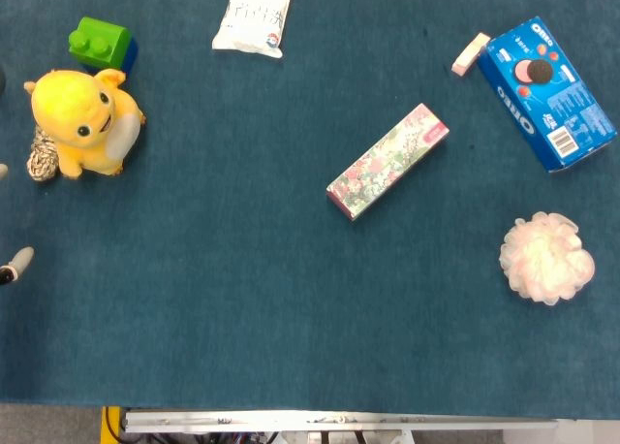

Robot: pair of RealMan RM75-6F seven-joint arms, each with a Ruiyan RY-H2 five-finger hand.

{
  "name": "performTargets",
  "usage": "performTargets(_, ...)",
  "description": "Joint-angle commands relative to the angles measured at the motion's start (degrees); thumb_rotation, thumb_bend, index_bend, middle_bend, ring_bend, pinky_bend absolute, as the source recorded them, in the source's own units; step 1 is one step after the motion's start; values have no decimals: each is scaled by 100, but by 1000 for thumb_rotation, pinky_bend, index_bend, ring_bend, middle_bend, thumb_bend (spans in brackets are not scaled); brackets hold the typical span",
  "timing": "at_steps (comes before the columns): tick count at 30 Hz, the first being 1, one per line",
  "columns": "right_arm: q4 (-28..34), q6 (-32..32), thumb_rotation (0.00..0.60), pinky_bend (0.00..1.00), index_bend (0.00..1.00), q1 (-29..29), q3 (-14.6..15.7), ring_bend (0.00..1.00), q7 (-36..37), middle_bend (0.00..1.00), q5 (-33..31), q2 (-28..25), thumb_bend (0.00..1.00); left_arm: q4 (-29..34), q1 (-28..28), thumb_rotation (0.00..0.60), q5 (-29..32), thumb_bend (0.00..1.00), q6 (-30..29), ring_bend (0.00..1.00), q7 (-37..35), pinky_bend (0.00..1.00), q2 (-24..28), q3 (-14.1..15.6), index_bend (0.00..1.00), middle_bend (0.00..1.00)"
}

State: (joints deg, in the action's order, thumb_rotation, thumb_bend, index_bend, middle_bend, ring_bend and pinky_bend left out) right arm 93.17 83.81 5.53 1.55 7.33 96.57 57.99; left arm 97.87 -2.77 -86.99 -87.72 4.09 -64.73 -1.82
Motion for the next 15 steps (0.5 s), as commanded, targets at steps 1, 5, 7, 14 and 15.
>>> performTargets(1,5,-1,600,0,0,-2,8,0,-4,28,-5,3,0,-12,0,600,12,135,6,219,-2,179,-5,-1,207,252)
performTargets(5,20,43,600,0,0,-18,5,0,20,27,-26,-17,0,-34,2,600,14,135,7,219,-14,179,-9,1,207,252)
performTargets(7,49,89,600,0,0,-17,-14,0,66,27,-22,-54,0,-31,2,600,8,135,2,219,-22,179,-6,-1,207,252)
performTargets(14,217,215,600,0,0,27,-131,0,65,27,-28,-253,0,-35,-18,600,9,135,19,219,-37,179,7,-16,207,251)
performTargets(15,262,209,600,0,0,44,-152,0,52,27,-41,-294,0,-38,-29,600,7,135,36,219,-49,179,15,-16,207,251)
